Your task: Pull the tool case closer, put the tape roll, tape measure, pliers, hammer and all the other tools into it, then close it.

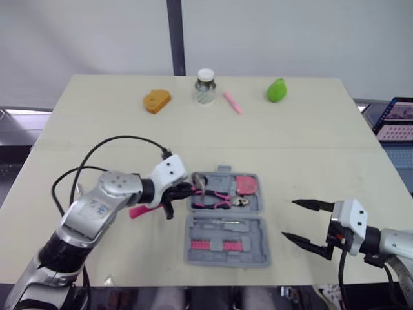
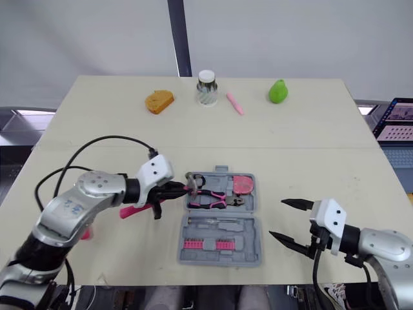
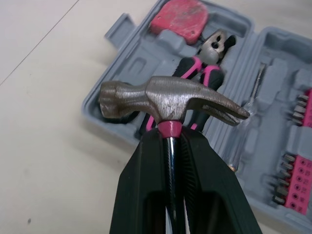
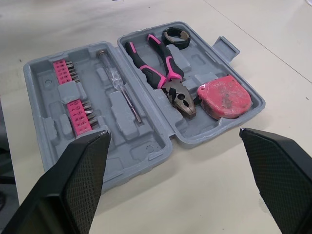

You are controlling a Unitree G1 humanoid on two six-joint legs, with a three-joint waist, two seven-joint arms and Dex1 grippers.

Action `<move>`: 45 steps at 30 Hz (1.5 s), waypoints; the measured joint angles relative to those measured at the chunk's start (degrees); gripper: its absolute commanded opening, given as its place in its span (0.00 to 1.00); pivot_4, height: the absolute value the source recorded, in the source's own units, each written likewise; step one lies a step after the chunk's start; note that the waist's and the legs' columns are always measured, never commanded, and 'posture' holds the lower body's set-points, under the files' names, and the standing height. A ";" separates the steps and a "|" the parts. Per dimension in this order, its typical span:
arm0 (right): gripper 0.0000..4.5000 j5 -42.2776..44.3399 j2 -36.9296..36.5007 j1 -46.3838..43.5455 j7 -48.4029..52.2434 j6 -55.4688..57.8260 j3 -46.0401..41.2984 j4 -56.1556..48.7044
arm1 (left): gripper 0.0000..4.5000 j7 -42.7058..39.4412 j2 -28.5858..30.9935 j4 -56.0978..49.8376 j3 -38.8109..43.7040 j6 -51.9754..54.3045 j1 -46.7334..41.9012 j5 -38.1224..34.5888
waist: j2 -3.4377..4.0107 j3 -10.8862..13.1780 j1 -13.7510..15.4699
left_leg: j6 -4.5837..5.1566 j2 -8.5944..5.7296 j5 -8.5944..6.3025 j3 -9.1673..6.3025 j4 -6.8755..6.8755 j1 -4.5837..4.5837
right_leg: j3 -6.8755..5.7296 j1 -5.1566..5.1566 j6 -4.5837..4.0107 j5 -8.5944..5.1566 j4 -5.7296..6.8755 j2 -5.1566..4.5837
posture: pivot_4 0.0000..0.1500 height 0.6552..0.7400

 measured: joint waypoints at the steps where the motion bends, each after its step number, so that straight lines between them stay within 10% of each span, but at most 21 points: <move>1: 1.00 0.13 0.00 0.59 0.07 -0.26 -0.31 -0.10 | 0.01 -0.81 -0.50 0.37 -1.64 0.33 -1.53 0.10 | 0.00 0.00 0.00 | 0.00 0.00 0.00 0.00 0.00 -0.02 | -0.01 0.00 0.00 0.00 -0.01 0.01 | 1.00 0.47; 45: 1.00 1.16 -6.33 7.99 12.54 -8.47 -6.52 5.23 | 0.01 -4.67 -18.98 5.84 -32.36 6.53 -18.09 14.36 | 0.00 0.00 1.27 | 0.10 0.00 -0.01 -0.10 0.42 -0.13 | -0.02 0.04 0.03 0.01 0.20 0.03 | 1.00 0.47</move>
